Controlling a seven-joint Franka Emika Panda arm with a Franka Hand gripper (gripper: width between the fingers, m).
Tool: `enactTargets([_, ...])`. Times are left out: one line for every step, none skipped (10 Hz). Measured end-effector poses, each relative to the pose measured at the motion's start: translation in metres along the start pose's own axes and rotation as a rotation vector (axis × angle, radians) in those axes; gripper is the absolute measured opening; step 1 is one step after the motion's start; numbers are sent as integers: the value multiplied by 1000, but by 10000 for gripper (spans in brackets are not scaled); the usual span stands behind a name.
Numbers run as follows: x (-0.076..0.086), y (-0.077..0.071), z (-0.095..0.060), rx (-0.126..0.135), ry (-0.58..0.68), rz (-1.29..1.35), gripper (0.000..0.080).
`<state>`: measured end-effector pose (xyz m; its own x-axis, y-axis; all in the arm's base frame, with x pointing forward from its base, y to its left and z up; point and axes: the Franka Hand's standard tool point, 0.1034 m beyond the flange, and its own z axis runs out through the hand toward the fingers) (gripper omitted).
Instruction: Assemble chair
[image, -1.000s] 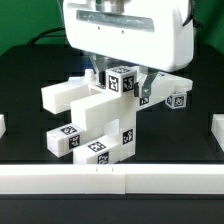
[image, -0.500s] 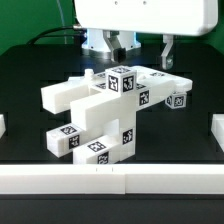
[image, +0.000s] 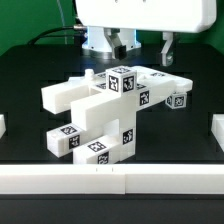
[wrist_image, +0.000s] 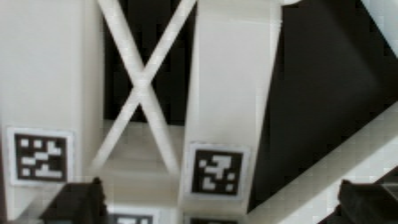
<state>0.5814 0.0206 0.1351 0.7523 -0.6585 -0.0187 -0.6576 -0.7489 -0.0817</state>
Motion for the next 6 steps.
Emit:
enactTargets([-18, -2, -3, 9, -3, -46, 649])
enactTargets([-32, -3, -3, 19, 5, -104, 649])
enactTargets([-43, -3, -4, 27, 8, -126, 649])
enactTargets([-47, -5, -7, 33, 6, -78, 649])
enactTargets([-47, -4, -6, 31, 6, -83, 649])
enactTargets([-47, -4, -6, 30, 6, -83, 649])
